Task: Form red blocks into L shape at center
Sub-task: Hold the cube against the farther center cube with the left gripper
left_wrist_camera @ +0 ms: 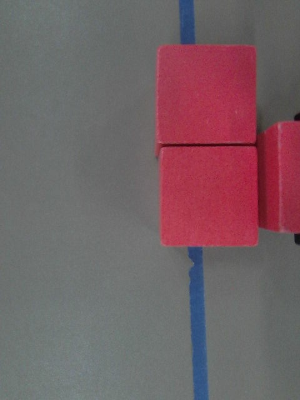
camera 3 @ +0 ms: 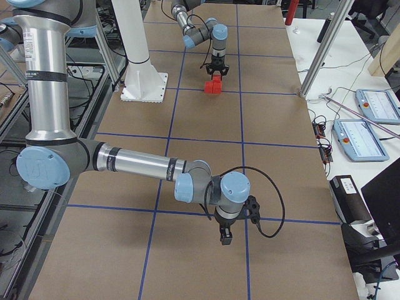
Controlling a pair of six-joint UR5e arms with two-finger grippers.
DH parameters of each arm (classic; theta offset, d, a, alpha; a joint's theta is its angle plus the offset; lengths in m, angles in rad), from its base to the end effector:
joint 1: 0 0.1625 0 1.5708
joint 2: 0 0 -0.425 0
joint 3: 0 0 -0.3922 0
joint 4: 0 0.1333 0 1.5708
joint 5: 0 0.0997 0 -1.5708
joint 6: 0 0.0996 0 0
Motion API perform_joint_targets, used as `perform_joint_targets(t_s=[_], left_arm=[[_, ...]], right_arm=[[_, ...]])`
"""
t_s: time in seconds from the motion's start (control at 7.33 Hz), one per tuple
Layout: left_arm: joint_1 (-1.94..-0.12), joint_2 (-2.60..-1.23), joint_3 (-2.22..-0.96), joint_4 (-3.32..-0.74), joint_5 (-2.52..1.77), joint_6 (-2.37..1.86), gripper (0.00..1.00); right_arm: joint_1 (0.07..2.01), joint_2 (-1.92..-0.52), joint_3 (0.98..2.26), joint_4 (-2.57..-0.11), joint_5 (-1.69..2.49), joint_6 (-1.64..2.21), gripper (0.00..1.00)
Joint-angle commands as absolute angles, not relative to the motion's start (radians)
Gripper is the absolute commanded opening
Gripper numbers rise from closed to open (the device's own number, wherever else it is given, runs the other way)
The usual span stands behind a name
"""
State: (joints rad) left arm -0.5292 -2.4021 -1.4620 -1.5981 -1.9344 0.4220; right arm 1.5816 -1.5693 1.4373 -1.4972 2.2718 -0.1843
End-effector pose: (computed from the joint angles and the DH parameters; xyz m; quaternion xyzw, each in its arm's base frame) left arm 0.5933 -0.4604 0.1897 0.2917 0.2700 0.6608 0.6366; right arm 0.0743 -0.4837 0.7209 0.0061 -0.3443 -0.0714 0.9361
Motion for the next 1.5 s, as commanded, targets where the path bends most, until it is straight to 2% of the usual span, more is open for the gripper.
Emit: perform_joint_targets(t_s=[0.0,1.37], left_arm=[[-0.529,-2.402,-1.454,-1.6,-1.934,0.422,0.17],[-0.529,-2.401,-1.443,-1.624,-1.934,0.422,0.29]], right_arm=[[1.582,-1.569,1.437,-1.497,2.272,-0.184,1.0],[1.583,-1.569,1.437,-1.497,2.272,-0.184,1.0]])
